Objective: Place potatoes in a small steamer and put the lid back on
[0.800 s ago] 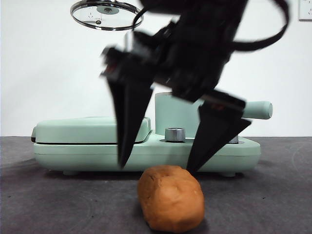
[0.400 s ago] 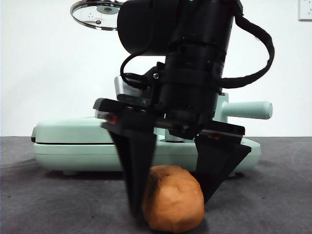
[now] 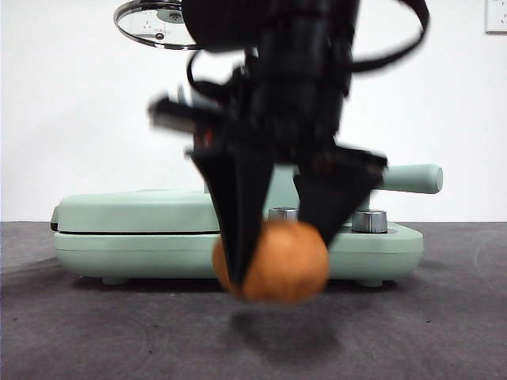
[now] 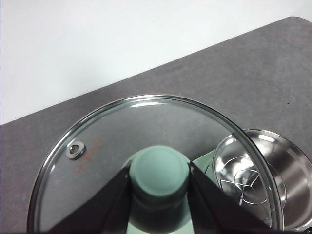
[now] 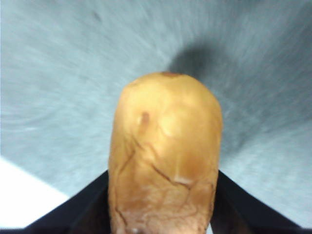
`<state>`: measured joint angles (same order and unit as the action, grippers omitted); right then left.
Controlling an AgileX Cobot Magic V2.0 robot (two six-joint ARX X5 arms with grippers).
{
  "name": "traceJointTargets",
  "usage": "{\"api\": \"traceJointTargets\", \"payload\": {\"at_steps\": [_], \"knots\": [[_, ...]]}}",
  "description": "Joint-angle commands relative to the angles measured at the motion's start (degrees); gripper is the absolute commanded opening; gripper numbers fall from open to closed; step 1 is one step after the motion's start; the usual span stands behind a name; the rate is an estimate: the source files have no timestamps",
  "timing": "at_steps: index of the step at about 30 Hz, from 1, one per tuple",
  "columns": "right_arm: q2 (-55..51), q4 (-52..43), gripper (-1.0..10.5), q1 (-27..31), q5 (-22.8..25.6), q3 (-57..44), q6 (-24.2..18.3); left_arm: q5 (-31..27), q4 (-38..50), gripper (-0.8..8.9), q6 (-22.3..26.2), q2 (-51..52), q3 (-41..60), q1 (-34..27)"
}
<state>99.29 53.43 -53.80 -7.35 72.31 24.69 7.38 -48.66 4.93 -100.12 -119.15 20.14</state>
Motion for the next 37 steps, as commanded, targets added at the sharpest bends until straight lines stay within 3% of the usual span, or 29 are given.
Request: {"api": "traceJointTargets", "payload": {"at_steps": [1, 9, 15, 23, 37], "knots": [[1.0, 3.1, 1.8, -0.1, 1.3, 6.1, -4.1, 0.1, 1.5, 0.80, 0.0, -0.2, -2.1, 0.1], [1.0, 7.7, 1.8, 4.5, 8.1, 20.7, -11.8, 0.1, 1.5, 0.80, 0.2, -0.2, -2.1, -0.8], [1.4, 7.5, 1.8, 13.2, 8.0, 27.5, -13.7, 0.1, 1.5, 0.80, 0.2, -0.2, -2.1, -2.0], [5.4, 7.5, 1.8, 24.0, 3.8, 34.8, -16.2, 0.1, 1.5, 0.80, 0.0, -0.3, -2.1, -2.6], [22.4, 12.5, 1.8, 28.1, 2.4, 50.0, -20.7, 0.1, 0.8, 0.80, 0.0, -0.3, -2.1, -2.6]]}}
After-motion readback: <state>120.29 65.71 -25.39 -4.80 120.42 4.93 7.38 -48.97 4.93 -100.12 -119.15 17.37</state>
